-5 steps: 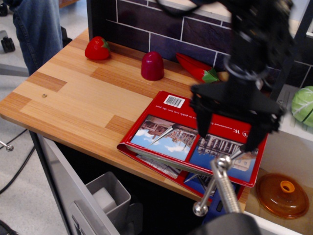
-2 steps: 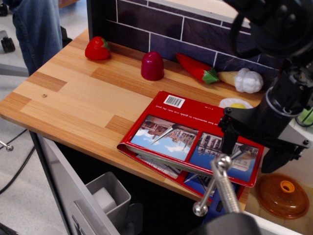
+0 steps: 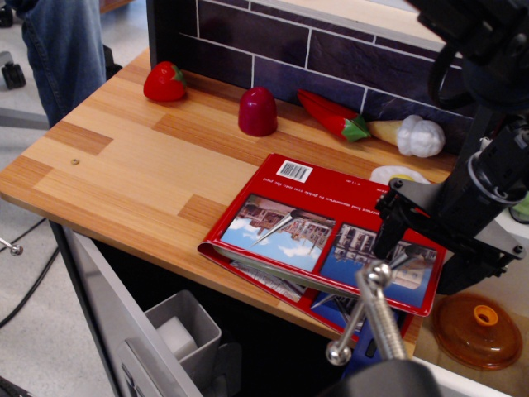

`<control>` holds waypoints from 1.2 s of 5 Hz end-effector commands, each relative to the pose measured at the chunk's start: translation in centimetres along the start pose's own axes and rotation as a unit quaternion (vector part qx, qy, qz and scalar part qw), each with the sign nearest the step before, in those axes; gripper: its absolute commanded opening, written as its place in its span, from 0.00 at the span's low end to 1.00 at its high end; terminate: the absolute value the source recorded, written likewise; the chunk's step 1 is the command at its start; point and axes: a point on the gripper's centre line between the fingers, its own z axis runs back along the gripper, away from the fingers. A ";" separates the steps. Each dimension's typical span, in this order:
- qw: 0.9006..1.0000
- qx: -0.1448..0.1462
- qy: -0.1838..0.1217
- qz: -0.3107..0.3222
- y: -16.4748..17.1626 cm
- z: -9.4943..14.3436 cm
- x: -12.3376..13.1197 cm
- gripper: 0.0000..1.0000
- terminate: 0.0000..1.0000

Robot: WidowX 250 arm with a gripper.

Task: Open book

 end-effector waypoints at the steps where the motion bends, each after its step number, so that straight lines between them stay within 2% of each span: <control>1: 0.996 0.066 -0.061 -0.004 4.8 3.0 -0.3 1.00 0.00; 2: 0.993 0.058 -0.099 -0.003 8.5 5.4 -0.5 1.00 0.00; 4: 0.993 -0.009 -0.110 0.050 19.0 10.7 1.7 1.00 0.00; 5: 0.993 -0.004 -0.094 0.071 23.8 11.2 2.8 1.00 0.00; 6: 0.994 0.020 -0.070 0.076 28.7 10.4 3.6 1.00 0.00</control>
